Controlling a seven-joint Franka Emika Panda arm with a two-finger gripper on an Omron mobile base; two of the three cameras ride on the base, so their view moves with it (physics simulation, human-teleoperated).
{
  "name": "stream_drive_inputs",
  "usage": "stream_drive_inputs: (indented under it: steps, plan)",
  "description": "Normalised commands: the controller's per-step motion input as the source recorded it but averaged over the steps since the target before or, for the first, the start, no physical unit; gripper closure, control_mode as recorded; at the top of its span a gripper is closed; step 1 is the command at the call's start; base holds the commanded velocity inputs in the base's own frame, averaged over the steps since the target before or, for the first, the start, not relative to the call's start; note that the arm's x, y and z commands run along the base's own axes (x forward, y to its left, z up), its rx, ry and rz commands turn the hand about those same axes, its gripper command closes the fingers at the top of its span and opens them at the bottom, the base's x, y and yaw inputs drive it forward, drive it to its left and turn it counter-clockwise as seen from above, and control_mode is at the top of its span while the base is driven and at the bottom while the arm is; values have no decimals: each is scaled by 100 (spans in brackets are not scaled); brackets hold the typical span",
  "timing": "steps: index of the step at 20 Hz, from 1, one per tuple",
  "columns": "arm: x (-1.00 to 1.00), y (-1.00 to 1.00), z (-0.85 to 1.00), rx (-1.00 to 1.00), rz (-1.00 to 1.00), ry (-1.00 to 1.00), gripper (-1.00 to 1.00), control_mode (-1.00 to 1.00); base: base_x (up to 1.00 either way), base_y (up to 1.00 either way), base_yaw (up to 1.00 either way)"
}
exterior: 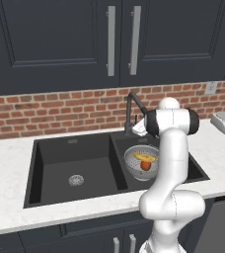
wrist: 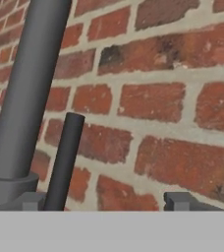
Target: Put the colander in the sink, put the banana, orange in the colander, and turn on the sink faucet and pour water over the colander.
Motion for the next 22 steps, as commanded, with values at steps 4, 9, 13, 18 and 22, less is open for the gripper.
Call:
stream_drive_inputs:
  steps: [4, 9, 13, 18, 22]
  plan:
    - [28, -5, 1, 4, -4, 0, 100, -100, 0, 0, 0]
    - [29, -12, 0, 6, -2, 0, 100, -100, 0, 0, 0]
    - [35, -14, 3, 6, -3, 0, 100, -100, 0, 0, 0]
    - [34, -28, 2, 7, -4, 0, 100, -100, 0, 0, 0]
    - [32, -41, 0, 9, -5, 0, 100, -100, 0, 0, 0]
